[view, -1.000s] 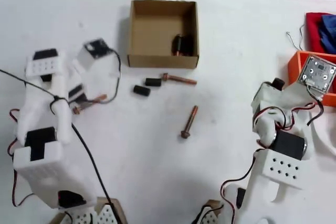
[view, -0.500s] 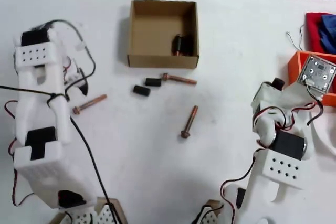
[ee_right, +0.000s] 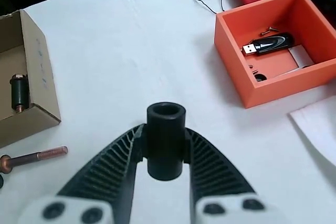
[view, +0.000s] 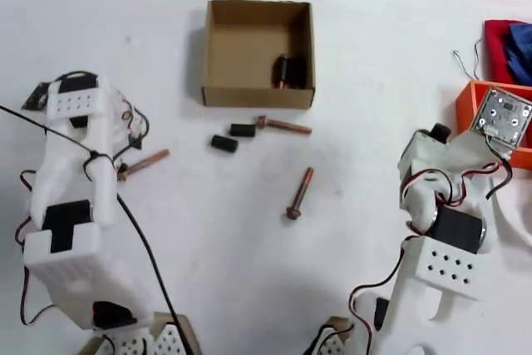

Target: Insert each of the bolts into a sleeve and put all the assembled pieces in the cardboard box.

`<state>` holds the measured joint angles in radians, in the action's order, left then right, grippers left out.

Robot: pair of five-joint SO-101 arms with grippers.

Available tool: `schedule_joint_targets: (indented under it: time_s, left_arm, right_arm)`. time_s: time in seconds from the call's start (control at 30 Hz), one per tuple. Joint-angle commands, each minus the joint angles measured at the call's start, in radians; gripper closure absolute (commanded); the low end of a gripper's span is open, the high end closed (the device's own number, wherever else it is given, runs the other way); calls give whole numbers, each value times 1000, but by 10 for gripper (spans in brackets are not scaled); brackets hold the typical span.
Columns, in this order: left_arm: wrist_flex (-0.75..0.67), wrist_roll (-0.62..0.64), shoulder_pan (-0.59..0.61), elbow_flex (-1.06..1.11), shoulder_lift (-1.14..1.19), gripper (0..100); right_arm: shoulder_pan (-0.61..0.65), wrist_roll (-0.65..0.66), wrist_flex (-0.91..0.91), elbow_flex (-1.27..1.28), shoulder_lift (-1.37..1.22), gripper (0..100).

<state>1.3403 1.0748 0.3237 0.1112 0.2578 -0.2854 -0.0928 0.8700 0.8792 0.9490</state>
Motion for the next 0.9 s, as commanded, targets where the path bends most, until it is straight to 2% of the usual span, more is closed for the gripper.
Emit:
schedule_joint_targets:
  time_s: [0.0,0.3,0.5,0.87]
  left_arm:
    - [-26,18,-9,12,-5,824]
    - [-29,52,-12,13,11,824]
    - [-32,107,-12,-2,160,825]
    - [-29,103,14,-225,321,828]
  right_arm:
    - [8,-3,-10,-6,30,978]
    - [8,-2,-10,-6,30,978]
    - [8,-2,-10,-6,30,978]
    - [7,-2,-10,-6,30,978]
